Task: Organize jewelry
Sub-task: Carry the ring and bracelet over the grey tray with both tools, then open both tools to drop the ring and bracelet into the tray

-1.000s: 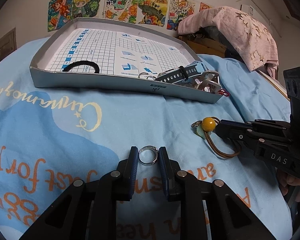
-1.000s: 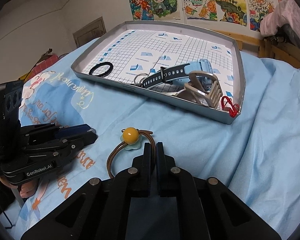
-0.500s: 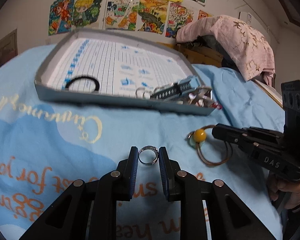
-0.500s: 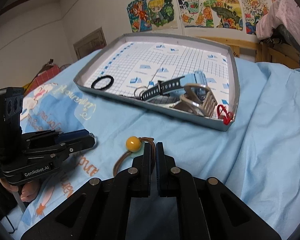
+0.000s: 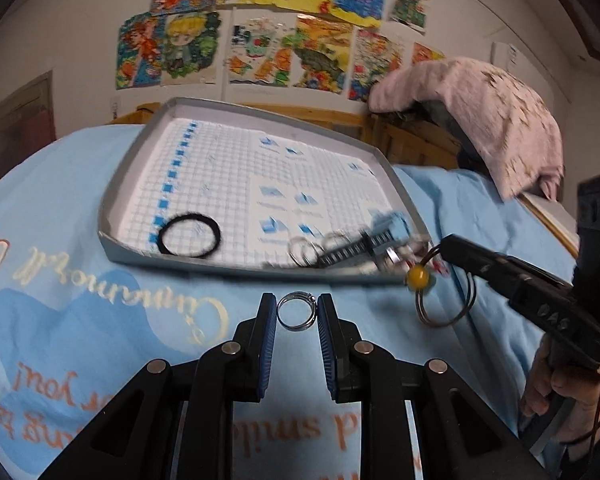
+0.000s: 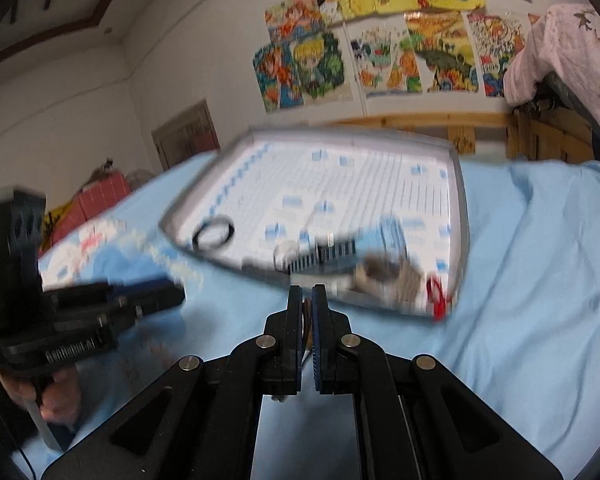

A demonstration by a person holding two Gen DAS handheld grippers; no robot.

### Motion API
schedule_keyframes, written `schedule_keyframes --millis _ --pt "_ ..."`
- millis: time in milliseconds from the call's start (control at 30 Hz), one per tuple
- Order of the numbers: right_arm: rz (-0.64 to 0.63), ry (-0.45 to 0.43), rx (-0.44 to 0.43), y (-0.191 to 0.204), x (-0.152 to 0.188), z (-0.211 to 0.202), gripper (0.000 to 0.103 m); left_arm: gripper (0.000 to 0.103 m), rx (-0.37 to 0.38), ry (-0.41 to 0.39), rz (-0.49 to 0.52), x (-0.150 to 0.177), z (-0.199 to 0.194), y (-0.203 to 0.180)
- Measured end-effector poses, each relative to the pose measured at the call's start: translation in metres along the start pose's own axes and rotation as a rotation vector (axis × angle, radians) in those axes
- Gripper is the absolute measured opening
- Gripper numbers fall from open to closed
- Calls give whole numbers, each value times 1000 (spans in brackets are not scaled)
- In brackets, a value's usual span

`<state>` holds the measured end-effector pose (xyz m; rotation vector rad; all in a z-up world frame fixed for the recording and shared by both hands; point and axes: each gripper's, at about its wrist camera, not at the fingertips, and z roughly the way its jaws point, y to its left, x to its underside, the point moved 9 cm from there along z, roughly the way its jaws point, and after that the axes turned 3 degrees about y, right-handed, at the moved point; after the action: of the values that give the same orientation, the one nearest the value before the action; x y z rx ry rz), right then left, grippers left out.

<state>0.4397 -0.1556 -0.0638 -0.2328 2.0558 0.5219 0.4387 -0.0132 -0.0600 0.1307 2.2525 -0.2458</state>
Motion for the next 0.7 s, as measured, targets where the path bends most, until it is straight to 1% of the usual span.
schedule_keyframes --millis 100,200,300,367,500,700 --pt "-8 -44 -9 2 -18 5 4 20 -31 -28 -50 -23 7 14" --pt "-15 -65 -15 5 -33 19 4 20 -57 -49 -62 -43 17 24" --pt "2 -112 -36 8 -48 35 4 20 -76 -41 -53 -55 34 30" --pt "3 -131 -42 10 -50 46 4 20 -79 -29 -51 -61 46 33" --pt "-9 -106 -16 7 -42 71 4 20 -81 2 -54 -65 71 39" --pt "12 -66 5 -3 -35 93 4 20 -104 22 -32 -56 87 41"
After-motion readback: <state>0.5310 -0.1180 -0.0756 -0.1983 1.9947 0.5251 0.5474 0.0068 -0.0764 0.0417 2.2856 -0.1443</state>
